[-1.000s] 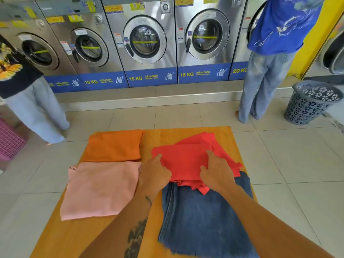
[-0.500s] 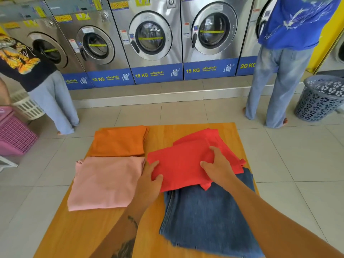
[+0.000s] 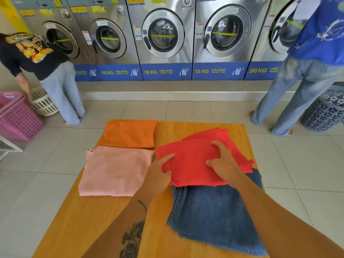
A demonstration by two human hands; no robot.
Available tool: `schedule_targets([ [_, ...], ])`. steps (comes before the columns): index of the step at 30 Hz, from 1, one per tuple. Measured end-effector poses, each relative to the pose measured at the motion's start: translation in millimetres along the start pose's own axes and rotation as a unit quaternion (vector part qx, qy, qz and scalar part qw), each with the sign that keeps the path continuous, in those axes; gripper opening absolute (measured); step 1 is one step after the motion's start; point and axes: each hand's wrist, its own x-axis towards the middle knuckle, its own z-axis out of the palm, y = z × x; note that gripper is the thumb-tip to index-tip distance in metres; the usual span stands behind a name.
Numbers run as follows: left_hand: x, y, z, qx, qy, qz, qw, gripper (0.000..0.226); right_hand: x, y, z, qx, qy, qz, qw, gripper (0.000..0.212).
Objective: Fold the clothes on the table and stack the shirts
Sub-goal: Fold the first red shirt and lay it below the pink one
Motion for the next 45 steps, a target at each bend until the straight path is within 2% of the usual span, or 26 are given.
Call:
schedule_targets([
  [4,-9,-5,-6,-0.046,-0.005,-0.003,0.999,0.062,-18,-20,16,-0.066,0.061,-0.082,0.993,0.073],
  [8,-19,-19,-25,-0.084,-0.019,-0.056,0.995,0.063,-51,-44,43,-0.051,0.091,-0.137,0.985,0.074],
  [13,-40,-29,-88,-0.147,-0.026,-0.050,0.988,0.066,-84,-74,80,0.008,0.106,-0.124,0.987,0.071],
  [20,-89,-55,-216,-0.114,0.005,-0.007,0.993,0.065,-121,-103,174,0.081,0.088,-0.135,0.984,0.065],
  [23,-114,-87,-245,-0.067,-0.003,-0.012,0.998,0.065,-140,-84,224,0.102,0.074,-0.089,0.988,0.066],
  [28,-151,-141,-250,-0.005,-0.048,-0.073,0.996,0.068,-182,-27,278,0.112,0.057,0.074,0.989,0.072],
  [31,-158,-159,-248,-0.034,-0.060,-0.101,0.993,0.069,-194,-10,285,0.181,0.050,0.144,0.972,0.077],
  [36,-143,-151,-252,-0.116,-0.095,-0.126,0.981,0.063,-184,-18,282,0.182,0.018,0.150,0.972,0.097],
  [39,-138,-141,-254,-0.107,-0.099,-0.113,0.983,0.067,-182,-35,280,0.140,0.039,0.118,0.982,0.093],
  [42,-142,-125,-257,-0.101,-0.081,-0.059,0.990,0.072,-185,-59,269,0.055,0.073,0.009,0.996,0.085],
  [45,-152,-100,-264,-0.109,-0.055,0.026,0.992,0.076,-191,-90,247,0.016,0.102,-0.098,0.990,0.085],
])
